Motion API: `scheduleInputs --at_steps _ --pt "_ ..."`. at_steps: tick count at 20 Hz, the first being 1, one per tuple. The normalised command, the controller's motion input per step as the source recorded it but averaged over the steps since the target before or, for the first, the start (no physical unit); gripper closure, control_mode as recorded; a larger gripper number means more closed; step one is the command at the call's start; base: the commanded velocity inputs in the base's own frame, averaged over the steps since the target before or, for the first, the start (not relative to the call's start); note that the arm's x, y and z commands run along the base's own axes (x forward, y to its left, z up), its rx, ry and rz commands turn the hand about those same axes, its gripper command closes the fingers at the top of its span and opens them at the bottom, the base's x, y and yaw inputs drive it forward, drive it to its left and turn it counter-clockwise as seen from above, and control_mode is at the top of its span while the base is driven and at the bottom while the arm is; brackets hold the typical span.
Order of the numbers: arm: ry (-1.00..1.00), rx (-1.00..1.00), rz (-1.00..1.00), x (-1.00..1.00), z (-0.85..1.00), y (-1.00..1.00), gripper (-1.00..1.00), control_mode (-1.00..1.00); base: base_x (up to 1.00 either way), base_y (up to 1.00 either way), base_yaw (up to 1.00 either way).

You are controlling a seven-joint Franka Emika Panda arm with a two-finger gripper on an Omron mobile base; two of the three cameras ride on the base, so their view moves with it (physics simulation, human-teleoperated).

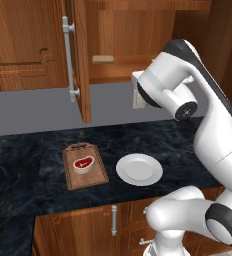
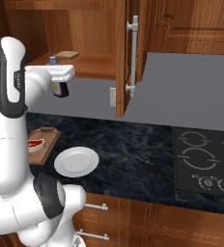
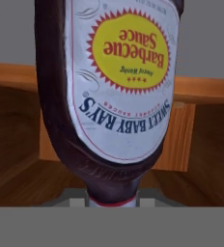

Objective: Pick the steak from the plate and place it on the cutting board. Then pick the condiment bottle from the cabinet and place it next to the cutting board.

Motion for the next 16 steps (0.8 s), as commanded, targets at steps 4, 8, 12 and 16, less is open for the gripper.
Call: scheduleInputs --at_steps 4,8,12,16 --pt "0.05 0.02 0.0 -0.14 -0.3 0.0 1.0 -1.0 0.0 0.0 0.0" --pt "0.06 0.01 0.0 -0.13 -0.28 0.0 1.0 -1.0 0.0 0.0 0.0" --pt "0.07 0.0 0.0 -0.12 -0.23 0.0 1.0 -1.0 0.0 0.0 0.0" --pt "0.06 0.0 0.0 -0.09 -0.17 0.0 1.0 -1.0 0.0 0.0 0.0"
